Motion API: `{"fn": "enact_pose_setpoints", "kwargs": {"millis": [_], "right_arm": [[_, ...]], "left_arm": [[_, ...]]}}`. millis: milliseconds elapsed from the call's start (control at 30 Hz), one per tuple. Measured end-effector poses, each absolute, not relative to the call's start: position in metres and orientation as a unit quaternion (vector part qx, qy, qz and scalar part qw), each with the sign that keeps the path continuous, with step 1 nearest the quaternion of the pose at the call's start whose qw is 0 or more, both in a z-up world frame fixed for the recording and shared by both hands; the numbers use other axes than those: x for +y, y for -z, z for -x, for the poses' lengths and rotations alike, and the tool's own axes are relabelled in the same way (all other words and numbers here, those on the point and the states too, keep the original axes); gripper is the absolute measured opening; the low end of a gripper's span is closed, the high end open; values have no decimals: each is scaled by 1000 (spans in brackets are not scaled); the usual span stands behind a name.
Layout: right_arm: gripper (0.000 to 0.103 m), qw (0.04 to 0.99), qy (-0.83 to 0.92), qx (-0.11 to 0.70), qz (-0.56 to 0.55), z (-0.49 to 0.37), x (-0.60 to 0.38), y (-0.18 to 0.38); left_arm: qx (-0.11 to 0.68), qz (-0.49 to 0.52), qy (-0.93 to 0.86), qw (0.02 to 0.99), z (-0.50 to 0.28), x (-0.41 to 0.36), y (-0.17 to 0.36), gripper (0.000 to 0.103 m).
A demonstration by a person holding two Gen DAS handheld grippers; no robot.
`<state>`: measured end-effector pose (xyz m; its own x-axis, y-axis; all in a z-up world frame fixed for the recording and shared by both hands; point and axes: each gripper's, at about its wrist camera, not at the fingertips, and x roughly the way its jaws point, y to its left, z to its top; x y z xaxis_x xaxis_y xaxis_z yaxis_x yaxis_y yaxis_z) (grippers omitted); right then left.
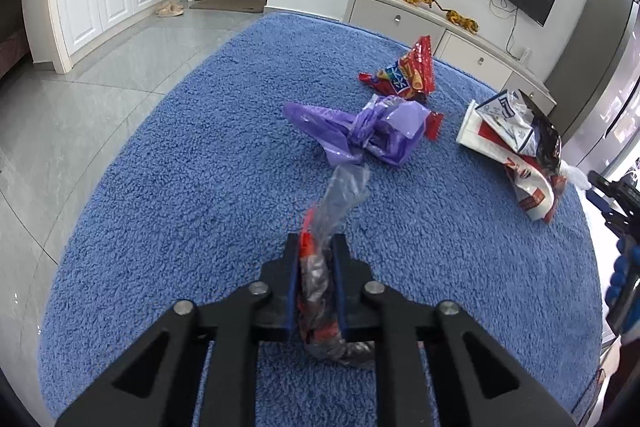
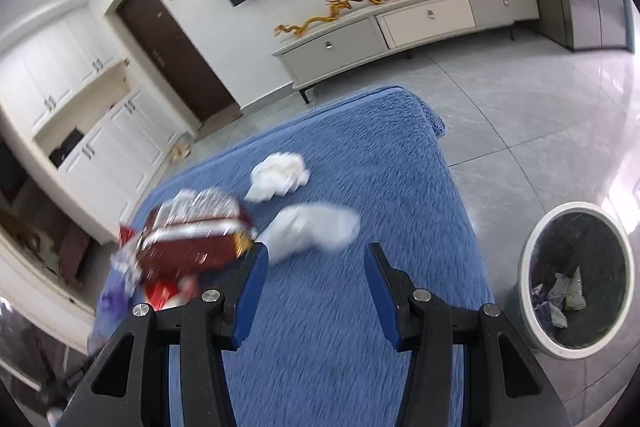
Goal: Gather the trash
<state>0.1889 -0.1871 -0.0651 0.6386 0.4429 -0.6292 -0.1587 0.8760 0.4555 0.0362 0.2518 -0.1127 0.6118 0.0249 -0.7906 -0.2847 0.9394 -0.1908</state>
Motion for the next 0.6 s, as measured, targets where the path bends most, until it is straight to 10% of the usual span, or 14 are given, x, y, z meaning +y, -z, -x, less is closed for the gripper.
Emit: {"fn": "enact_pose_setpoints", "kwargs": {"millis": [100,233,600], "right_arm": [[46,882,-167,392,-200,-206,-190,72],[8,873,-179,395,-222,-217,-194,79],[6,880,-212,354,-236,-156,-214,41]], "left_arm": [[432,158,-79,885,-41,252,109,10],[426,165,-64,887,-44,246,99,9],[388,159,0,908,-27,208,58,9]]}}
